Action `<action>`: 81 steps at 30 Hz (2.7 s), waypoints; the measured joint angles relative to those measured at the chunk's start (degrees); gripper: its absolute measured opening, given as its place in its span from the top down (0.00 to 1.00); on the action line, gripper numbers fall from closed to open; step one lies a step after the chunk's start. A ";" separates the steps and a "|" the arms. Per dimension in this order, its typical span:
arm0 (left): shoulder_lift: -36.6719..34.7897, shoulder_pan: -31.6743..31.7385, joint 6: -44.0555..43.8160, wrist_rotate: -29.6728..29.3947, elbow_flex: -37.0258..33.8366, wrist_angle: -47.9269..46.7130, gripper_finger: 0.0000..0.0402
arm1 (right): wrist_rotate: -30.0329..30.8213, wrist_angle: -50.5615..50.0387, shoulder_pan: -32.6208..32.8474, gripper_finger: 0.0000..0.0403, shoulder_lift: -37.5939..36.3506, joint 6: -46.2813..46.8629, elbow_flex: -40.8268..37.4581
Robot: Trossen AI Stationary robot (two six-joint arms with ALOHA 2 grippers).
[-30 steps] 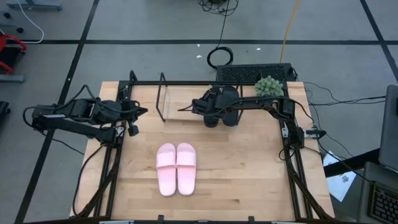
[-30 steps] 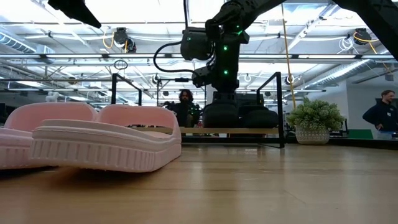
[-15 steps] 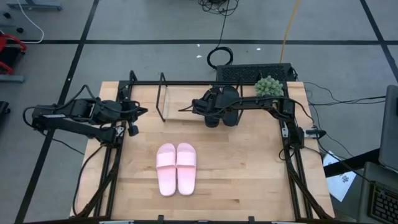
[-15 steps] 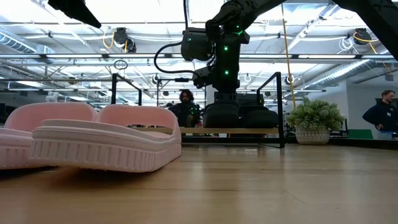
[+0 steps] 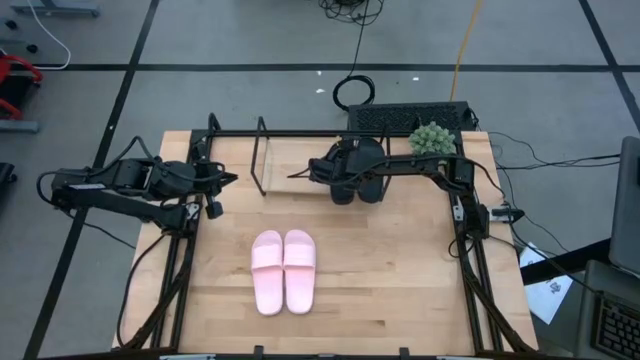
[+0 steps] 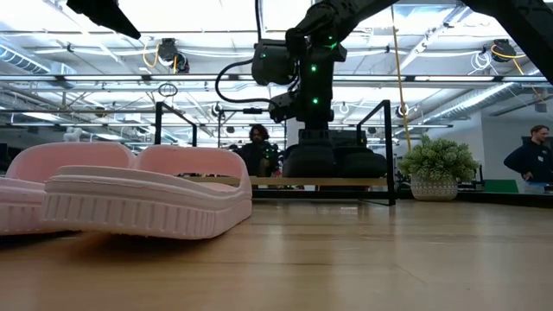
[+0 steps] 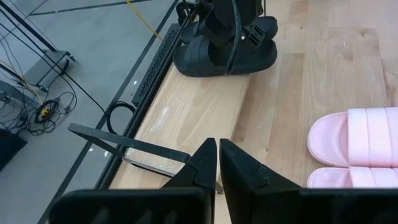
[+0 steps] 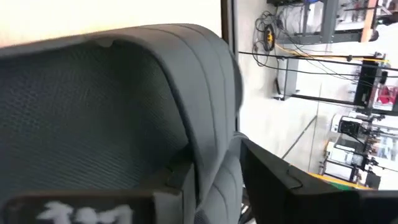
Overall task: Pick and place slides into the shelf
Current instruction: Put the left black slide on the shelf, then put the right pink slide on the shelf
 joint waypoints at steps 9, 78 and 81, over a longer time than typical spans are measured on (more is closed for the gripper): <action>0.00 0.01 -0.13 0.00 0.00 0.00 0.94 | 0.65 -0.04 0.05 0.65 0.00 0.00 0.00; 7.82 -18.17 -22.59 19.47 -0.02 0.27 0.94 | -8.53 22.75 39.60 0.61 -17.49 11.58 0.22; 11.20 -25.45 -27.26 17.34 -0.02 2.70 0.94 | -8.41 23.60 40.88 0.61 -16.90 15.31 0.20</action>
